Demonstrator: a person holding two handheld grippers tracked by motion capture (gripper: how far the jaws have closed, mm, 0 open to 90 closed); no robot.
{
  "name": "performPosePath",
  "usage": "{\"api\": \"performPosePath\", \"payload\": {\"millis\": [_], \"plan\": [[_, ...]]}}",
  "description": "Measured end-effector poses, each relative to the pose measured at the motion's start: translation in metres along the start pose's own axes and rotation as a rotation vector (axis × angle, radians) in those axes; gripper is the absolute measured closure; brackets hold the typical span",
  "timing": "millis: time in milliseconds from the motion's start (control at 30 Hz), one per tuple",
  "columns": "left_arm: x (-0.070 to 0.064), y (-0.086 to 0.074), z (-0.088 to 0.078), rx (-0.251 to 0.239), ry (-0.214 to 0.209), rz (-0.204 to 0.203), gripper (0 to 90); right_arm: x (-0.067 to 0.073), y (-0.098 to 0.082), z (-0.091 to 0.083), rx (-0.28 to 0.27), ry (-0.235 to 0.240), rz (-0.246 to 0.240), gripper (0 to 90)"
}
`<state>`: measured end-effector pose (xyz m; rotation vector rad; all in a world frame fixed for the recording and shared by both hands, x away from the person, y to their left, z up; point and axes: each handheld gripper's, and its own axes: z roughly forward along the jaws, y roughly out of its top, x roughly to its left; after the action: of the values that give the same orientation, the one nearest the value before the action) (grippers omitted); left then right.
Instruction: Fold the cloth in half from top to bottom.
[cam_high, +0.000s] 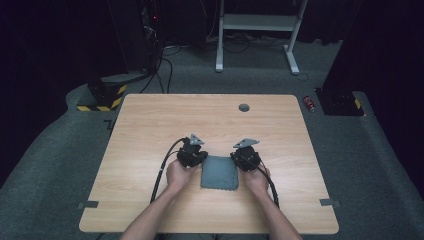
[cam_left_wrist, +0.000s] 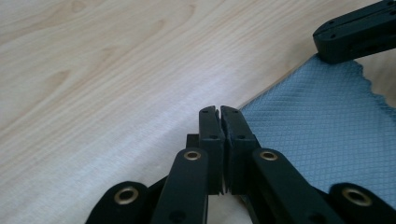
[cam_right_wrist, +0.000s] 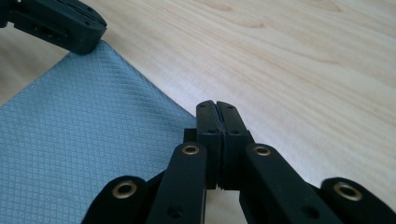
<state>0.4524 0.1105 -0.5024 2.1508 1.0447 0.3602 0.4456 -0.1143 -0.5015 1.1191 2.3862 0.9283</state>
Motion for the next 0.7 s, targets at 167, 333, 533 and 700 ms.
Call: {"api": "performPosePath", "payload": {"millis": [167,333,533,700], "plan": [[0.007,0.001,0.004,-0.003,0.031,-0.03,80.4,0.001,0.009,0.014,0.031,-0.059,-0.048,86.6],[0.0,-0.011,-0.01,-0.022,0.018,-0.025,68.1,0.003,0.003,0.002,-0.031,-0.035,-0.018,80.3],[-0.014,-0.026,-0.021,-0.011,-0.009,0.027,64.6,0.012,-0.014,-0.008,-0.034,0.037,-0.032,82.1],[-0.017,-0.037,-0.02,0.016,0.013,0.063,63.8,0.014,-0.025,-0.004,-0.025,0.04,-0.044,82.1]]}}
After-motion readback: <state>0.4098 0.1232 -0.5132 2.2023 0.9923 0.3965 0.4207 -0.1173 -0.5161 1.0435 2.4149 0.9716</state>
